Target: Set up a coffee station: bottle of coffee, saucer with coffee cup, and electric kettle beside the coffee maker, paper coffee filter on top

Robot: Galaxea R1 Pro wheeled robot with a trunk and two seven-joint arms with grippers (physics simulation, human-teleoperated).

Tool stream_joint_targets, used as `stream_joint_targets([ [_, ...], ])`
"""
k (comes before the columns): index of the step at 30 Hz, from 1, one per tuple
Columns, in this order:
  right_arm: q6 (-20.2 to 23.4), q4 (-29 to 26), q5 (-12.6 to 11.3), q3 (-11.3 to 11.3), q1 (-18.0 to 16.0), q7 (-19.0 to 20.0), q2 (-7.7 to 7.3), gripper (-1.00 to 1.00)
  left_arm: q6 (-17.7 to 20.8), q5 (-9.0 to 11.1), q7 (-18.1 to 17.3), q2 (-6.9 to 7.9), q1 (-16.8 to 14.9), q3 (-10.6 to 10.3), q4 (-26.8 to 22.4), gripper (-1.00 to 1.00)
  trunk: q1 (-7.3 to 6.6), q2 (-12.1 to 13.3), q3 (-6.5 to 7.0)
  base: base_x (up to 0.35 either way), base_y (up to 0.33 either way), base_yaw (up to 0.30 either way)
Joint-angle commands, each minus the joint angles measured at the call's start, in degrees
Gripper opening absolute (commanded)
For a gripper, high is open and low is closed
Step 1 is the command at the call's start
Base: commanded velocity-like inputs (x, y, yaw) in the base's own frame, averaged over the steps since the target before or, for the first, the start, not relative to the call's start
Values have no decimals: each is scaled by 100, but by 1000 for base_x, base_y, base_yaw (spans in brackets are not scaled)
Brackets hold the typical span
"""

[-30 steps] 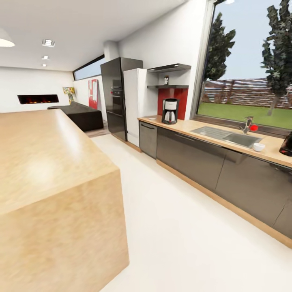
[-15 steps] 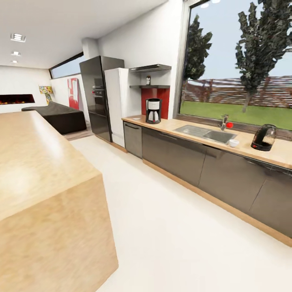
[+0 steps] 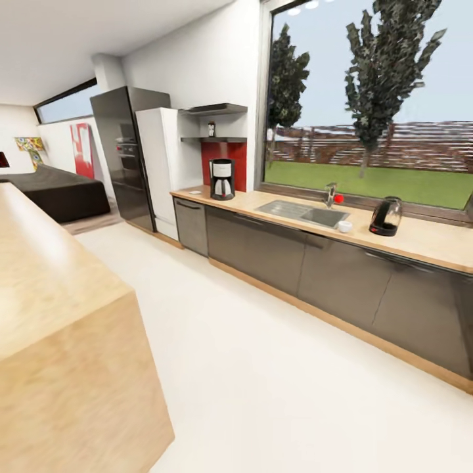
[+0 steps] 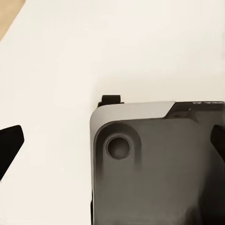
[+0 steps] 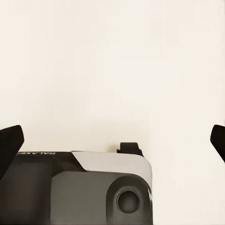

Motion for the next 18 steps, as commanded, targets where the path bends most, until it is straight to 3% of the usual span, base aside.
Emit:
stream_joint_targets([
  [1, -23, -2, 1, -3, -1, -1, 2, 100, -2, 1, -7, 3, -1, 1, -1, 100, -22, 37, 8, 0, 0, -259],
  [18, -170, 1, -8, -12, 0, -4, -16, 100, -5, 1, -8, 7, -1, 1, 10, 100, -396, 719, 249, 0, 0, -259],
])
